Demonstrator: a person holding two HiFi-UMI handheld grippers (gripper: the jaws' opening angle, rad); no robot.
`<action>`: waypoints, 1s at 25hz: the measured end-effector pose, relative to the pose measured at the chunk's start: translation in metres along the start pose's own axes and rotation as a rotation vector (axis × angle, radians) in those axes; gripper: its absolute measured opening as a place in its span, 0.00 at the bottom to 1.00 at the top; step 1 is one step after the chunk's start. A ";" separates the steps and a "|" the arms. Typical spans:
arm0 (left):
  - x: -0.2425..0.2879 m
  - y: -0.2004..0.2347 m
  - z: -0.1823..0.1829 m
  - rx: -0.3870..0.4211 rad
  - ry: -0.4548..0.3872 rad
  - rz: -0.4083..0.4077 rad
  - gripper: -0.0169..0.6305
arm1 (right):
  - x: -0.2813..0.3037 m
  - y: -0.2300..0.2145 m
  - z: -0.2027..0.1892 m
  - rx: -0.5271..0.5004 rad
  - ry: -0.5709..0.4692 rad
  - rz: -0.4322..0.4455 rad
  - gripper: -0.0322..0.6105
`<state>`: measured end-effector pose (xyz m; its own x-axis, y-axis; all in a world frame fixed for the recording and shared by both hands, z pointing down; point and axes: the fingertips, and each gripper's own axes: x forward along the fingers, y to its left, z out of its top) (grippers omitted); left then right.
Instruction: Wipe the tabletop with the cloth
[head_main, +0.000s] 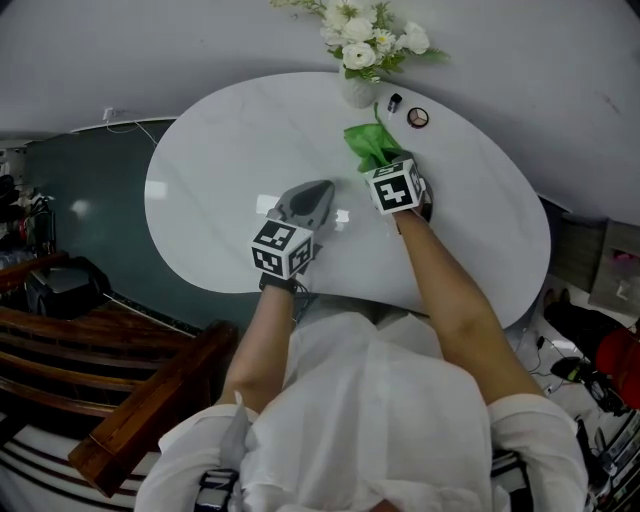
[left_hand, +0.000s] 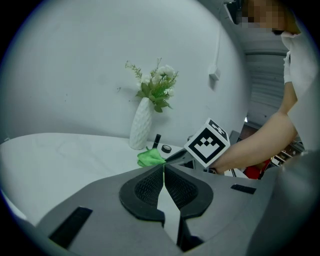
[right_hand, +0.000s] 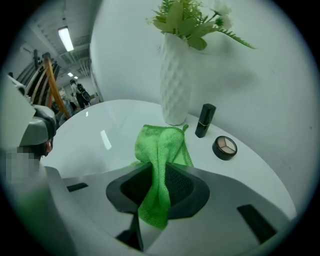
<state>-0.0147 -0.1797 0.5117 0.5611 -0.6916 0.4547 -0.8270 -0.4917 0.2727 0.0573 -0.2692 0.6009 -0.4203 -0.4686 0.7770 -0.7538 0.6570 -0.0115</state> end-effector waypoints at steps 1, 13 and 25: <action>0.001 -0.003 0.000 0.000 0.002 0.004 0.06 | 0.001 -0.005 0.001 0.010 -0.006 0.002 0.16; 0.025 -0.043 -0.005 0.003 0.019 0.028 0.06 | -0.015 -0.023 -0.024 -0.036 -0.028 0.110 0.16; 0.055 -0.100 -0.005 0.030 0.030 -0.002 0.06 | -0.051 -0.060 -0.072 -0.084 -0.015 0.125 0.16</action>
<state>0.0989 -0.1657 0.5131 0.5615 -0.6745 0.4794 -0.8239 -0.5093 0.2485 0.1607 -0.2421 0.6070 -0.5160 -0.3882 0.7635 -0.6507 0.7574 -0.0547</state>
